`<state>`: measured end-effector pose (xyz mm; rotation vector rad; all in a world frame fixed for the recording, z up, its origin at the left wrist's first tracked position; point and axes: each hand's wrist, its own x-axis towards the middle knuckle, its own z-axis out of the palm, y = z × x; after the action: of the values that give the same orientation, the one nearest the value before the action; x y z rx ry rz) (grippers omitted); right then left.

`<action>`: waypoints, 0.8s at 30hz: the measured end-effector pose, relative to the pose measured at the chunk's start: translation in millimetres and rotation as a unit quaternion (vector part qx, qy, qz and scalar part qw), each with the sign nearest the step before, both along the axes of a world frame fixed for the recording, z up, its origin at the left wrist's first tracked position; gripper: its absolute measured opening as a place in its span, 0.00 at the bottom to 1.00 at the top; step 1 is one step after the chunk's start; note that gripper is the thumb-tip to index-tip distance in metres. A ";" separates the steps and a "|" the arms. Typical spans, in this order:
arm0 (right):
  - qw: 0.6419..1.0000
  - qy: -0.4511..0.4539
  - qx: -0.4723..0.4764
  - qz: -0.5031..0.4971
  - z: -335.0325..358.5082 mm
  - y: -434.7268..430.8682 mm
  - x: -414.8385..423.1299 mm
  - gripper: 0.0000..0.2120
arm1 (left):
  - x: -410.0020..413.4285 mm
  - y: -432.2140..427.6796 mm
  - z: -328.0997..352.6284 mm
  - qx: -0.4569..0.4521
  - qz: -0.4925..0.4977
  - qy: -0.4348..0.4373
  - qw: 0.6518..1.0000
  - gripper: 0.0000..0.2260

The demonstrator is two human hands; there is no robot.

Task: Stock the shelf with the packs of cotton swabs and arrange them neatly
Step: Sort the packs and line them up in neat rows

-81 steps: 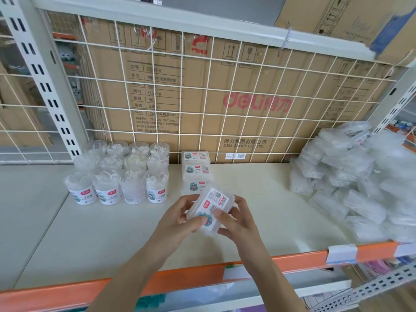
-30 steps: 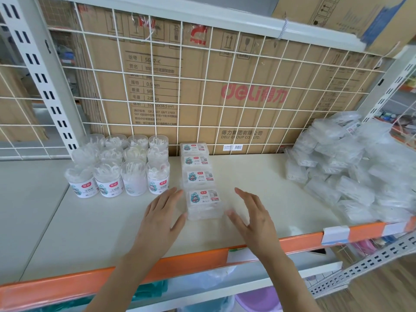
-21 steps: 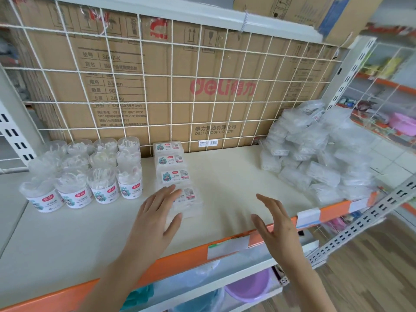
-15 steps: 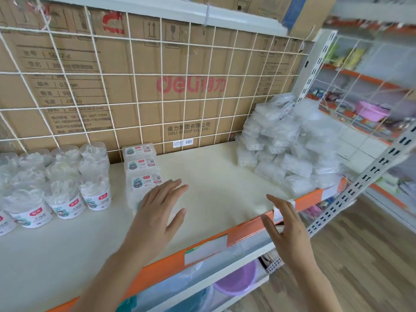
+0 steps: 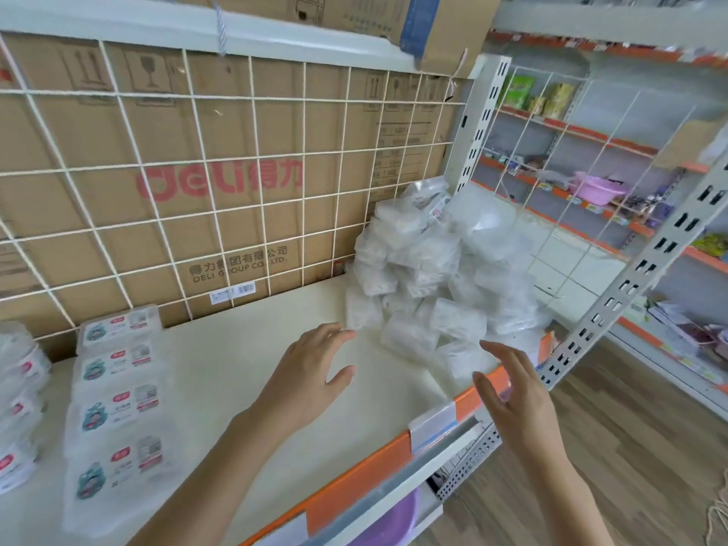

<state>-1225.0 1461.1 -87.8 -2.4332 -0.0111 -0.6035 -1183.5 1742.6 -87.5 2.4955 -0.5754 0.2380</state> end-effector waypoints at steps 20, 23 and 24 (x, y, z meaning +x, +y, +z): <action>0.974 -0.060 -0.167 0.139 -15.3 -39.6 128.4 0.27 | 109.5 -85.7 -18.5 0.007 0.207 0.109 0.972 0.30; 0.976 -0.047 -0.154 0.149 -14.5 -38.5 127.1 0.29 | 98.9 -78.7 -16.3 0.029 0.233 0.111 0.966 0.29; 0.977 -0.044 -0.140 0.152 -13.1 -37.7 126.0 0.28 | 93.7 -74.7 -16.3 0.032 0.239 0.116 0.963 0.29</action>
<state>-1099.0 1423.4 -100.9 -2.5978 -0.5294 -0.6002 -1089.8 1667.8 -103.8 2.6423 0.1247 0.1043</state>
